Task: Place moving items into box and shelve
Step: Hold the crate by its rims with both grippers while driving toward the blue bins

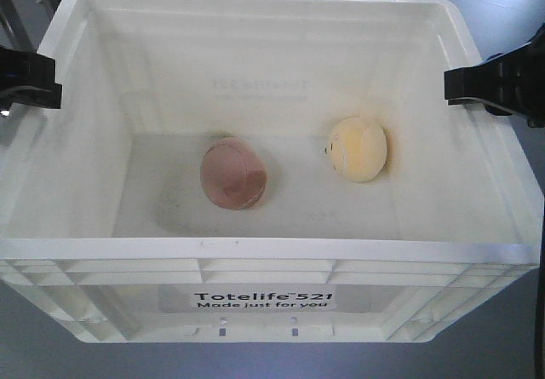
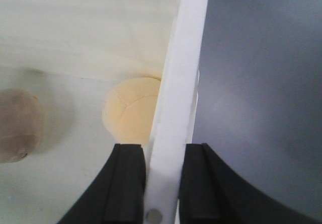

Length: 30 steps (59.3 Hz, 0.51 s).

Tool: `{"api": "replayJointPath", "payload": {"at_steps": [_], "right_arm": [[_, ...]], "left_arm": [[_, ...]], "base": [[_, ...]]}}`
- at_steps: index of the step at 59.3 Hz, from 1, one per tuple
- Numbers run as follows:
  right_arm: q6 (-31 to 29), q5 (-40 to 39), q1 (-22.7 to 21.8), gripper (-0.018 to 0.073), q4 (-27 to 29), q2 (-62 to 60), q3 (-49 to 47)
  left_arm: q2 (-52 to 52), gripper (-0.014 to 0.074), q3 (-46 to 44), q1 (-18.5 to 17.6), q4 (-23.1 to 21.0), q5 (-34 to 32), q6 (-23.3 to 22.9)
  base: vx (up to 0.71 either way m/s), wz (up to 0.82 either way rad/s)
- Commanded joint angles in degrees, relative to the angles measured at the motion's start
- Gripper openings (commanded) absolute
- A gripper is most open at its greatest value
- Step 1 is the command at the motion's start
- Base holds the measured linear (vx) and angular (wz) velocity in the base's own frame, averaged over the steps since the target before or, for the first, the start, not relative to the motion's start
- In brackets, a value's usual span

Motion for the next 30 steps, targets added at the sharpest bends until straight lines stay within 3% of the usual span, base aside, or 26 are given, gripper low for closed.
{"api": "replayJointPath", "payload": {"at_steps": [1, 30], "right_arm": [[-1.09, -7.64, -0.27, -0.0006, -1.30, -1.58, -2.63], [-1.09, -7.64, -0.27, -0.0006, -1.30, -1.58, -2.63]], "left_arm": [[-1.95, -0.0006, -2.72, -0.22, -0.04, -7.00, 0.90], [-1.95, -0.0006, -2.72, -0.22, -0.04, -7.00, 0.90]], "base": [[0.16, -0.33], [0.14, -0.29]]}}
